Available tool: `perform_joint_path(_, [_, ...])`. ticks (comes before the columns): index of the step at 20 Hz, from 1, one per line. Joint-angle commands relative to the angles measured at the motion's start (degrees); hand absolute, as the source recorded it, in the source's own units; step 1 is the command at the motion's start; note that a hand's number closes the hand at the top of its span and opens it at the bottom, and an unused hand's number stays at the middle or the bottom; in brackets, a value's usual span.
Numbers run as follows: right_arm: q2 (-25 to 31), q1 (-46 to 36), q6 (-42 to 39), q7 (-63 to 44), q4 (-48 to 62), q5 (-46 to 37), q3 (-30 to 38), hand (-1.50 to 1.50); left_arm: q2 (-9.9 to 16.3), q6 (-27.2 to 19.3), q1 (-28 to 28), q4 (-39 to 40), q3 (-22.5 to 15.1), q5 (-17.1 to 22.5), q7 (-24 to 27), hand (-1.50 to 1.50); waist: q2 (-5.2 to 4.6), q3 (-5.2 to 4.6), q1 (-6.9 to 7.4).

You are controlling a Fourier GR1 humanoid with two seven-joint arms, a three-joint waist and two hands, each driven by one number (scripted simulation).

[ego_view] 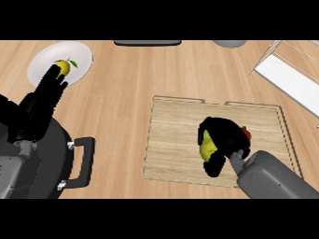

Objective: Pick the pear from the tray and place it in the tiered shelf

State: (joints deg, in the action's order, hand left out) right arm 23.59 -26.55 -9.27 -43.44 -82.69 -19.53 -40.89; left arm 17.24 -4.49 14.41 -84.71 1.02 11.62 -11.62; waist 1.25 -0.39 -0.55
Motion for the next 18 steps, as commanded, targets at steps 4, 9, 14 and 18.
perform_joint_path(4, [10.6,9.9,5.1,17.1,-22.3,-11.2,-12.3,1.50,0.9,0.3,-2.5,-0.4,2.0,1.1,-0.2,0.00,-0.13,0.47,-2.08])
perform_joint_path(9, [13.1,18.9,16.6,21.2,-36.7,-5.5,-2.8,1.50,0.6,-0.5,-3.1,-0.9,1.8,-0.1,0.7,0.00,-0.40,0.55,-3.06])
perform_joint_path(14, [18.3,23.6,19.5,19.5,-51.5,-0.8,8.6,1.50,0.1,-0.4,-3.2,-1.4,1.3,-0.4,0.7,0.00,-0.77,0.45,-2.19])
perform_joint_path(18, [23.5,28.1,18.4,17.4,-59.7,8.7,22.5,1.50,-0.3,-0.1,-2.2,-1.5,1.2,-0.3,0.3,0.00,-0.96,0.46,-1.75])
